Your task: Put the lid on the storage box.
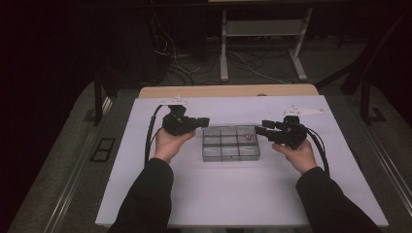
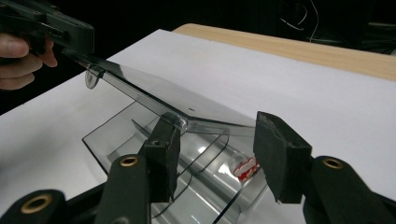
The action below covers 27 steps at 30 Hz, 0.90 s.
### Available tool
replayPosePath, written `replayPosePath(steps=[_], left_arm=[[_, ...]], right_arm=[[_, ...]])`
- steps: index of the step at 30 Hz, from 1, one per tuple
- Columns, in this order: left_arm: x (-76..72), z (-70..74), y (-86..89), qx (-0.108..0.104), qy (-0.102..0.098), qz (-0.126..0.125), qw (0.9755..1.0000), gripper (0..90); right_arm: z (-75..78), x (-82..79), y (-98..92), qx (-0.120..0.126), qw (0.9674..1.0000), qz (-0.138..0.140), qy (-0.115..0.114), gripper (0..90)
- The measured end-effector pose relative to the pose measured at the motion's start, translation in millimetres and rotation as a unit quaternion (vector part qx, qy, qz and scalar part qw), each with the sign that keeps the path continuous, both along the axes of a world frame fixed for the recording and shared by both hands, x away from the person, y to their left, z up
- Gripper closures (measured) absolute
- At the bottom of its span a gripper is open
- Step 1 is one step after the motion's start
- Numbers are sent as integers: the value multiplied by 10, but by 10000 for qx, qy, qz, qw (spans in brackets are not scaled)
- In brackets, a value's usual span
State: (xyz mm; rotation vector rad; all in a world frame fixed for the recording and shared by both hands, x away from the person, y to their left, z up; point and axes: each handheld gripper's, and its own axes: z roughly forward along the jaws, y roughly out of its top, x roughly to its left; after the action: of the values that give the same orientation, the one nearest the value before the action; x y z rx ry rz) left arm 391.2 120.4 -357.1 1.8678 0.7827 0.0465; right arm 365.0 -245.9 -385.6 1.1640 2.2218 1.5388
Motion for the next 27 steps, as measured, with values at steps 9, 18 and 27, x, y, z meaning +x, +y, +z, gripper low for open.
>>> replayPosePath(steps=[9,18,27], left_arm=[[-134,-142,48,-100,-130,47,9999,885],[-250,-284,22,-15,-99,-39,9999,885],[-368,-394,43,33,-79,-12,10000,855]], right_arm=[[-106,-106,-19,94,9998,-51,178,463],[-249,-235,-50,59,9993,-45,360,458],[-334,-341,-99,-83,9987,-23,493,458]])
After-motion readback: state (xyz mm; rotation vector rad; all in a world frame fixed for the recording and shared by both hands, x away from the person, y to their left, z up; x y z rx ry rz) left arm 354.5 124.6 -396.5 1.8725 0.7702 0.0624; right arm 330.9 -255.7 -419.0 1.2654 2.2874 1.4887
